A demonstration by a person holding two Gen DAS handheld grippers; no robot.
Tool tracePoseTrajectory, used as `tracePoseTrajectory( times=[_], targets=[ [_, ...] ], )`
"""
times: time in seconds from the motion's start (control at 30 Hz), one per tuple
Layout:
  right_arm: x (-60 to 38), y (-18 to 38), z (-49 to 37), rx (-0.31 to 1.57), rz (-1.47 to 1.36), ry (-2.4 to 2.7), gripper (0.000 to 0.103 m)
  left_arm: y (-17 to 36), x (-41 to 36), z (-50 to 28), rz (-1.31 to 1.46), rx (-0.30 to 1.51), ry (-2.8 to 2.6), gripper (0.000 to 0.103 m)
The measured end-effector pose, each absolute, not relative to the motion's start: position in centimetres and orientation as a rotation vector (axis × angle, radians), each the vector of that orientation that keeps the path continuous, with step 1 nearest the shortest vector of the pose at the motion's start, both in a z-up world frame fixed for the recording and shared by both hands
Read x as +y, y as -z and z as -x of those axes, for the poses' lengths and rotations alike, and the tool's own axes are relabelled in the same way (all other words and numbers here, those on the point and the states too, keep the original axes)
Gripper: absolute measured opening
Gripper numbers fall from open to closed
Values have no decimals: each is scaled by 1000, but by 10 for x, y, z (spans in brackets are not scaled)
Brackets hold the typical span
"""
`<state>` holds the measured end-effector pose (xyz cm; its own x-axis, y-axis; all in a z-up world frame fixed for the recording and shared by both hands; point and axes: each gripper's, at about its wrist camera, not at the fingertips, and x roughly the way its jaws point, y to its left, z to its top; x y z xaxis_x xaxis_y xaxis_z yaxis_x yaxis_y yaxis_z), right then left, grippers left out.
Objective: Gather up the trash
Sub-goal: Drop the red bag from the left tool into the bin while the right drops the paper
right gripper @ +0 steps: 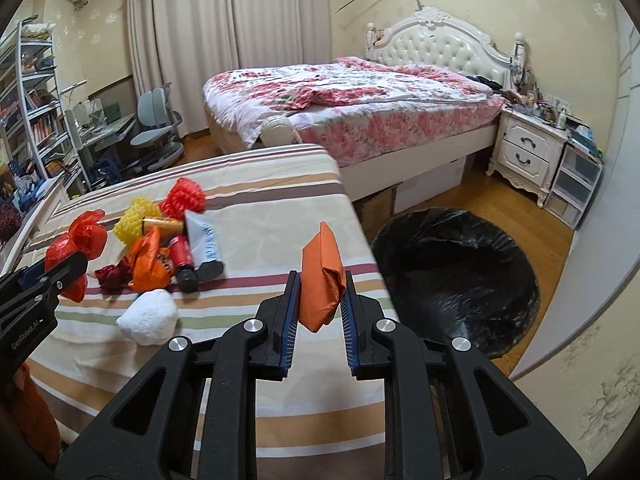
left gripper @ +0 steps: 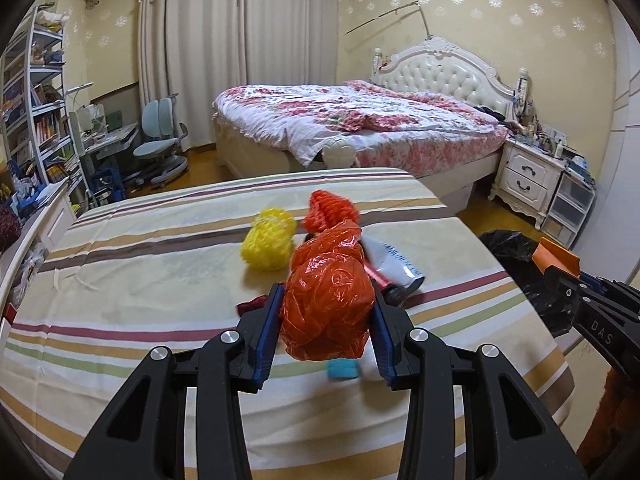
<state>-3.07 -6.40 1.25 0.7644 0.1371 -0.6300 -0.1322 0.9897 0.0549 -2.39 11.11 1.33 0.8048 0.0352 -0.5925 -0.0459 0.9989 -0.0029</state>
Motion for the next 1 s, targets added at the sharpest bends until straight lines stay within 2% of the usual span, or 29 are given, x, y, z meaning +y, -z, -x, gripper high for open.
tracePoseTrajectory(
  times=[0.5, 1.0],
  targets=[
    [-163, 4, -15, 675, -75, 50, 20, -5, -17, -48, -69, 621, 159, 41],
    [-203, 26, -48, 689, -91, 99, 20, 26, -89, -106, -135, 678, 185, 41]
  ],
)
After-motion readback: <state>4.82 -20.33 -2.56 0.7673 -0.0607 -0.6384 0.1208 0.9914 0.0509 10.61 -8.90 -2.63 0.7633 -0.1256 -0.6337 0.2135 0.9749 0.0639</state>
